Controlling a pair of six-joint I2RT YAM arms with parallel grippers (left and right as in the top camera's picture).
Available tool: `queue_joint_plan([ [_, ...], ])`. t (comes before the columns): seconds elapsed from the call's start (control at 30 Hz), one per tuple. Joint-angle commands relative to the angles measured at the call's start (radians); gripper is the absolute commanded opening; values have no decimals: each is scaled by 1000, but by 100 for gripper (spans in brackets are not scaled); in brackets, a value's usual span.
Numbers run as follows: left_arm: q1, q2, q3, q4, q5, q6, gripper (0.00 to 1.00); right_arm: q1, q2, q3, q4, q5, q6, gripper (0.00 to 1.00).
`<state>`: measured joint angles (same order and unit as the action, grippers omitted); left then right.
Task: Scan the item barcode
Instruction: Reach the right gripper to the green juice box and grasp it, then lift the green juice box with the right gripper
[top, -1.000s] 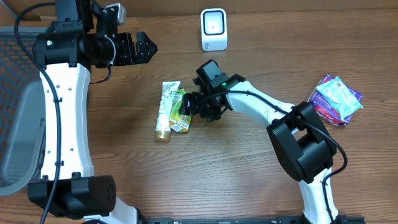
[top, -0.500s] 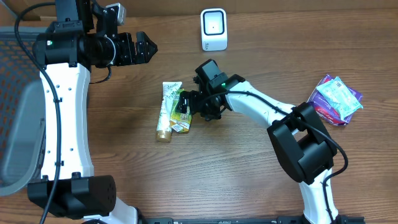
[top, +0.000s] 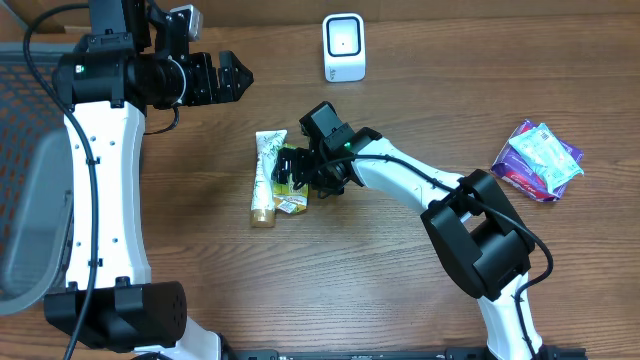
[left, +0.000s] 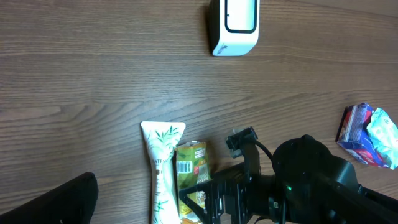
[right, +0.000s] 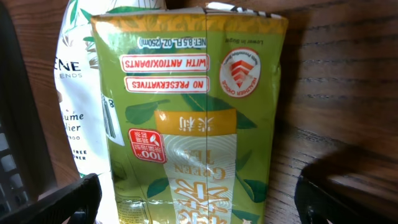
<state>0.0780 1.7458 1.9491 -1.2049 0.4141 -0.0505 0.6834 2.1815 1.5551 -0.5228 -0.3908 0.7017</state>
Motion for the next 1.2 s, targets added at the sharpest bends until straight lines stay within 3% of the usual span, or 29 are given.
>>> queue_joint_plan([
  [0.0, -7, 3, 0, 2, 1, -6, 100, 13, 13, 3, -24, 64, -26, 100],
  [0.1, -6, 3, 0, 1, 1, -6, 99, 26, 15, 3, -58, 119, -29, 96],
  [0.17, -6, 3, 0, 1, 1, -6, 99, 40, 17, 3, -78, 144, -61, 86],
  [0.27, -6, 3, 0, 2, 1, -6, 99, 59, 23, 3, -92, 160, -83, 83],
  [0.37, -6, 3, 0, 1, 1, -6, 100, 83, 34, 3, -99, 186, -129, 85],
  [0.53, -5, 3, 0, 1, 1, -6, 100, 122, 33, 35, -115, 292, -213, 100],
  [0.83, -7, 3, 0, 2, 1, -6, 100, 151, 41, 60, -202, 501, -225, 100],
  [1.17, -7, 3, 0, 2, 1, -6, 100, 155, 57, 60, -147, 552, -240, 95],
])
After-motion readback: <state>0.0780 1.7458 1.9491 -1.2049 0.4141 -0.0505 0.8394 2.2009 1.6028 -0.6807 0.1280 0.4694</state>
